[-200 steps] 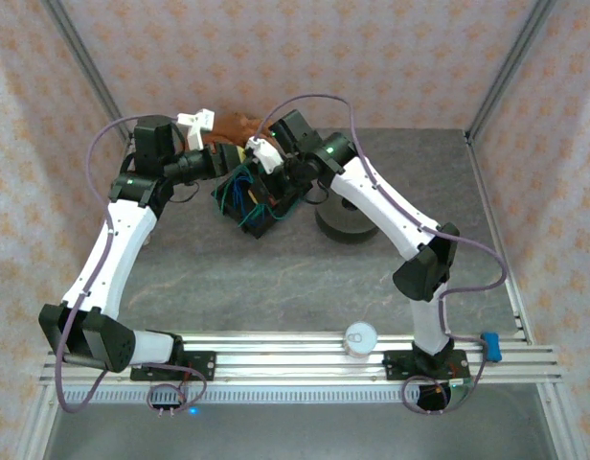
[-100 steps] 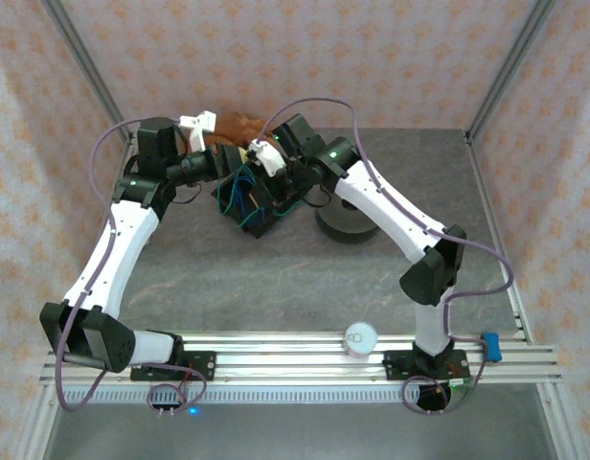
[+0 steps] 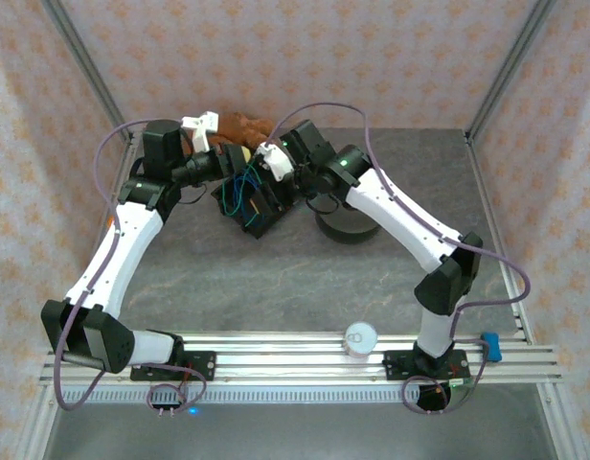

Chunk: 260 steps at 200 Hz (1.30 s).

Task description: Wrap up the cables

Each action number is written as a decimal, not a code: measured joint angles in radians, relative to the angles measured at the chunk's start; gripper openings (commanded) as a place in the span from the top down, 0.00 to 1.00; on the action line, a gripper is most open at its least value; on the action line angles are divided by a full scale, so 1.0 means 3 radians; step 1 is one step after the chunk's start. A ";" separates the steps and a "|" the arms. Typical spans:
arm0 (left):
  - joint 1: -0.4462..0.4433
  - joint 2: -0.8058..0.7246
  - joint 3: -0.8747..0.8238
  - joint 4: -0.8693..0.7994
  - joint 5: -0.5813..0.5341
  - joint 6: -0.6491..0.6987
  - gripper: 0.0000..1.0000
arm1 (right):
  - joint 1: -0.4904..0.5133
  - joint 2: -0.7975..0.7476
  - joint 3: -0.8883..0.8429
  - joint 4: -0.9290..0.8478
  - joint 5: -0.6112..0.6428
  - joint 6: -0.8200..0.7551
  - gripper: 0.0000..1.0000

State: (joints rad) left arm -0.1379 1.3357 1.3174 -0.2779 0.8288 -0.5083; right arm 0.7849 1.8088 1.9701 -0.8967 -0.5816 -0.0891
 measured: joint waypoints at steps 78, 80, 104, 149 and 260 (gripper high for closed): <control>-0.0025 -0.0008 -0.0060 0.0022 -0.0112 -0.0003 1.00 | -0.0278 -0.0474 -0.0392 0.0636 -0.0071 0.0609 0.27; -0.0027 -0.0009 -0.0060 0.0022 -0.0113 -0.0003 1.00 | -0.0287 -0.0484 -0.0406 0.0660 -0.0075 0.0626 0.27; -0.0037 -0.0025 -0.0062 0.0023 -0.0114 -0.0025 1.00 | -0.0403 -0.0573 -0.0566 0.0899 -0.0113 0.0881 0.34; -0.0043 -0.0095 -0.0106 0.0075 -0.0111 -0.0117 1.00 | -0.0431 -0.0563 -0.0575 0.1054 -0.0216 0.1072 0.46; -0.0043 -0.0173 -0.0150 0.0313 -0.0109 -0.0439 1.00 | -0.0364 -0.0271 -0.0763 0.1186 -0.0710 0.1283 0.61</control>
State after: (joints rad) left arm -0.1509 1.2839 1.2724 -0.1841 0.7959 -0.6399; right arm 0.6758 1.7275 1.7412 -0.5407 -0.7944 0.2958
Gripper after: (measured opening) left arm 0.071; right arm 0.404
